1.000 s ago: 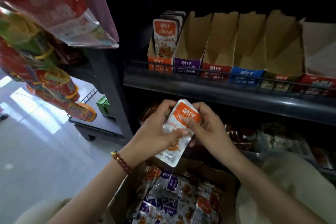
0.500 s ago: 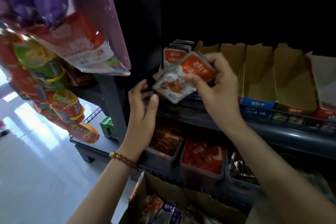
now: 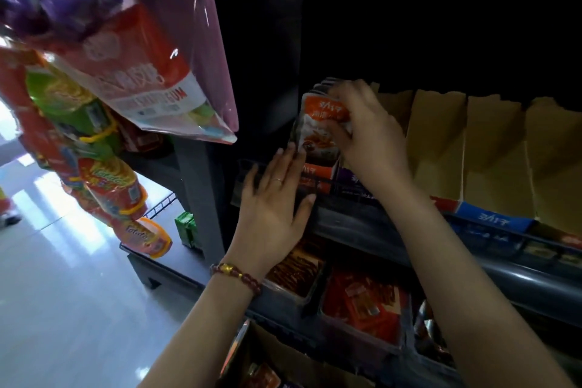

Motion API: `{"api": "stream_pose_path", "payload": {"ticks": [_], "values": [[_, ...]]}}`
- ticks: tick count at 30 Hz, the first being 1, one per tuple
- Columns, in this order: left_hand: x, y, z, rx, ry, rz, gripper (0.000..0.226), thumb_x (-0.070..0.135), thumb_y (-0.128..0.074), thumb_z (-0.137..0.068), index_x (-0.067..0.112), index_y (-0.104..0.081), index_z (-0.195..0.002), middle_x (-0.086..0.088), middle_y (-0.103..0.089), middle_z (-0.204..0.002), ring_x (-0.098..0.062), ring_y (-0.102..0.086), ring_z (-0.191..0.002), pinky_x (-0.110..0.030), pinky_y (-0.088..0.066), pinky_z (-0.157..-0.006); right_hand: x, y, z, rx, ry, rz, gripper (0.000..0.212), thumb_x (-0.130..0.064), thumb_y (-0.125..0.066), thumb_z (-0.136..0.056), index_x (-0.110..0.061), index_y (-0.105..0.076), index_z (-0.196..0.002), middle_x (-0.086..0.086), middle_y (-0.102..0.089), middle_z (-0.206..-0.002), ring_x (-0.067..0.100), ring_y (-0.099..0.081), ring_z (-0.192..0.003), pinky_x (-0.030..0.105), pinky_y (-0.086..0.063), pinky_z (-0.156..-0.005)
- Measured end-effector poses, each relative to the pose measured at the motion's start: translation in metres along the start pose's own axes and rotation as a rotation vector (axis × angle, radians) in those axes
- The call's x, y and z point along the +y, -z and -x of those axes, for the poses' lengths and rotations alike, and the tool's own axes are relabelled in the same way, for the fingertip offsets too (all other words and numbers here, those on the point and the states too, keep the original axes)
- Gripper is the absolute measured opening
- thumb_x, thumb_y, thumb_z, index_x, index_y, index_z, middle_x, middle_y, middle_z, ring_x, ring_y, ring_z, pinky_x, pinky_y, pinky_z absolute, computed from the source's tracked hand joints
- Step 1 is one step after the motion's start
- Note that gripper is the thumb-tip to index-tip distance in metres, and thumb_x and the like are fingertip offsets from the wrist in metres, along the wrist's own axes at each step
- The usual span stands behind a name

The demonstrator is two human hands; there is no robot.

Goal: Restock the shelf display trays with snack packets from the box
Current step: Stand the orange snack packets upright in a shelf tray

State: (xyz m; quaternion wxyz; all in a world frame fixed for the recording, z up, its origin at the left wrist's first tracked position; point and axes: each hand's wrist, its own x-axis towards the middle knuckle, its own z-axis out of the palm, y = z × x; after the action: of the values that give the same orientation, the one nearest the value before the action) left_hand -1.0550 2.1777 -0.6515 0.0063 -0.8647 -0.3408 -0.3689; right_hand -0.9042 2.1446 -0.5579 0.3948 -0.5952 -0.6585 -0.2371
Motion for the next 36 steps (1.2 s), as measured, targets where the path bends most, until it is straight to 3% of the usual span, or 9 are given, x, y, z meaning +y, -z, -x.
{"api": "stream_pose_path", "payload": {"ticks": [4, 9, 13, 17, 22, 26, 29, 36], "values": [[-0.004, -0.001, -0.001, 0.040, -0.014, -0.005, 0.052, 0.038, -0.038, -0.094, 0.013, -0.044, -0.139, -0.006, -0.043, -0.147, -0.018, -0.033, -0.139, -0.049, -0.023, -0.112, 0.004, -0.010, 0.004, -0.048, -0.035, 0.099, 0.040, -0.015, -0.064, -0.088, -0.013, -0.052, -0.126, 0.010, -0.045, -0.135, 0.030, -0.062, -0.088, 0.028, -0.043, -0.052], [-0.006, -0.001, 0.001, 0.021, -0.036, 0.004, 0.053, 0.038, -0.038, -0.094, 0.013, -0.042, -0.141, -0.006, -0.042, -0.147, -0.018, -0.034, -0.138, -0.046, -0.023, -0.112, -0.003, -0.019, 0.005, 0.056, -0.139, 0.187, 0.052, -0.007, -0.074, -0.078, -0.015, -0.051, -0.124, 0.016, -0.044, -0.127, 0.027, -0.057, -0.101, 0.024, -0.044, -0.051], [-0.009, -0.001, 0.001, 0.022, -0.052, 0.004, 0.054, 0.038, -0.038, -0.094, 0.013, -0.041, -0.141, -0.006, -0.042, -0.147, -0.018, -0.035, -0.138, -0.046, -0.023, -0.111, -0.010, -0.024, 0.010, 0.109, -0.166, 0.363, 0.034, -0.008, -0.076, -0.073, -0.014, -0.064, -0.105, 0.017, -0.052, -0.111, 0.032, -0.054, -0.095, 0.036, -0.047, -0.069], [-0.010, -0.001, 0.002, 0.019, -0.055, 0.010, 0.054, 0.038, -0.039, -0.093, 0.014, -0.041, -0.141, -0.006, -0.043, -0.147, -0.017, -0.035, -0.137, -0.047, -0.025, -0.110, -0.009, -0.029, 0.018, 0.003, -0.202, 0.385, 0.027, -0.009, -0.077, -0.070, -0.013, -0.069, -0.095, 0.018, -0.057, -0.106, 0.037, -0.055, -0.093, 0.041, -0.044, -0.073], [-0.011, -0.002, 0.001, 0.022, -0.060, 0.003, 0.055, 0.037, -0.040, -0.092, 0.013, -0.040, -0.141, -0.006, -0.043, -0.147, -0.017, -0.036, -0.137, -0.048, -0.027, -0.110, -0.015, -0.028, 0.023, -0.068, -0.221, 0.251, 0.026, -0.013, -0.071, -0.077, -0.015, -0.070, -0.103, 0.017, -0.057, -0.110, 0.037, -0.055, -0.104, 0.045, -0.043, -0.083], [-0.012, -0.004, 0.001, 0.028, -0.066, 0.014, 0.056, 0.036, -0.041, -0.090, 0.016, -0.035, -0.142, -0.007, -0.042, -0.147, -0.017, -0.035, -0.137, -0.046, -0.025, -0.110, -0.021, -0.024, 0.026, -0.012, -0.300, 0.256, 0.032, -0.019, -0.065, -0.081, -0.013, -0.064, -0.113, 0.024, -0.047, -0.123, 0.042, -0.043, -0.119, 0.052, -0.041, -0.096], [-0.013, -0.005, 0.001, 0.030, -0.071, 0.012, 0.057, 0.037, -0.041, -0.089, 0.018, -0.030, -0.142, -0.008, -0.043, -0.146, -0.018, -0.037, -0.136, -0.047, -0.026, -0.109, -0.022, -0.022, 0.026, -0.118, -0.362, 0.159, 0.039, -0.026, -0.058, -0.089, -0.016, -0.057, -0.126, 0.024, -0.038, -0.139, 0.040, -0.032, -0.133, 0.052, -0.030, -0.109], [-0.012, -0.004, 0.000, 0.048, -0.098, 0.025, 0.059, 0.033, -0.045, -0.087, 0.012, -0.033, -0.140, -0.011, -0.045, -0.144, -0.021, -0.040, -0.134, -0.052, -0.033, -0.107, -0.034, -0.030, 0.029, -0.178, -0.332, 0.106, 0.055, -0.034, -0.048, -0.093, -0.013, -0.040, -0.142, 0.014, -0.016, -0.157, 0.026, -0.021, -0.143, 0.045, -0.008, -0.117]]}}
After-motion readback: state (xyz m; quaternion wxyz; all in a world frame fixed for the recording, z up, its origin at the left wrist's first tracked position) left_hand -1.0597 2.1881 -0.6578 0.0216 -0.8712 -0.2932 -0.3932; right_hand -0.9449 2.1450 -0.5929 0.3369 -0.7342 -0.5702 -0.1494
